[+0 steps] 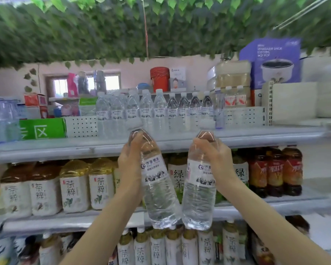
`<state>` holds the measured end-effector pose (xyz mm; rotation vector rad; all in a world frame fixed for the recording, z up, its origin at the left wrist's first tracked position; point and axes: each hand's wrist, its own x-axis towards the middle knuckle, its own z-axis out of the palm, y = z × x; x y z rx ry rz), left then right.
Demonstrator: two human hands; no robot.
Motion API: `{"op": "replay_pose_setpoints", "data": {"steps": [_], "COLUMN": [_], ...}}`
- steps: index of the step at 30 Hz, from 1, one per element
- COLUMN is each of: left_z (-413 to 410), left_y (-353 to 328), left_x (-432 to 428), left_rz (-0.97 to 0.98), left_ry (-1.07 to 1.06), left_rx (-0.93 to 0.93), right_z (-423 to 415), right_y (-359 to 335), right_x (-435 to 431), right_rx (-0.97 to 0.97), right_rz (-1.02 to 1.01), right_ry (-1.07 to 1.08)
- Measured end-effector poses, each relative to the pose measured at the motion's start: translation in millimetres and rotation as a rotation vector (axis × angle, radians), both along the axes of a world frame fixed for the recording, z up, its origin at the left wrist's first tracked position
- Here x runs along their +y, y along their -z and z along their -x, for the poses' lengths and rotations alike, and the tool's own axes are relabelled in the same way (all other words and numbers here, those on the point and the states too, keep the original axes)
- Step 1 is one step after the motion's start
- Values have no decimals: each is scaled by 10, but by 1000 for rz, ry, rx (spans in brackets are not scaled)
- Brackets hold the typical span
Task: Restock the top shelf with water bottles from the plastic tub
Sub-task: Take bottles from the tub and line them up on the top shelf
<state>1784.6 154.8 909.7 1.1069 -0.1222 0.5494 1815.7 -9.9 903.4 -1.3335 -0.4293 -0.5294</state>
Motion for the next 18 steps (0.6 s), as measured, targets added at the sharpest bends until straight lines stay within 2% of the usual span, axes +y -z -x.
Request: {"op": "replay_pose_setpoints", "data": {"steps": [12, 18], "left_z": [-319, -477], "left_y": [-285, -370], "left_x": [-105, 113], "left_rz": [26, 13], "left_ry": [-30, -7], "left_rx": [-85, -147], "right_z": [-326, -392], "right_y": [-250, -386], "right_x": [-232, -49], "right_rx": [1, -13], "right_rz": [-38, -58], "right_ry": [-21, 59]}}
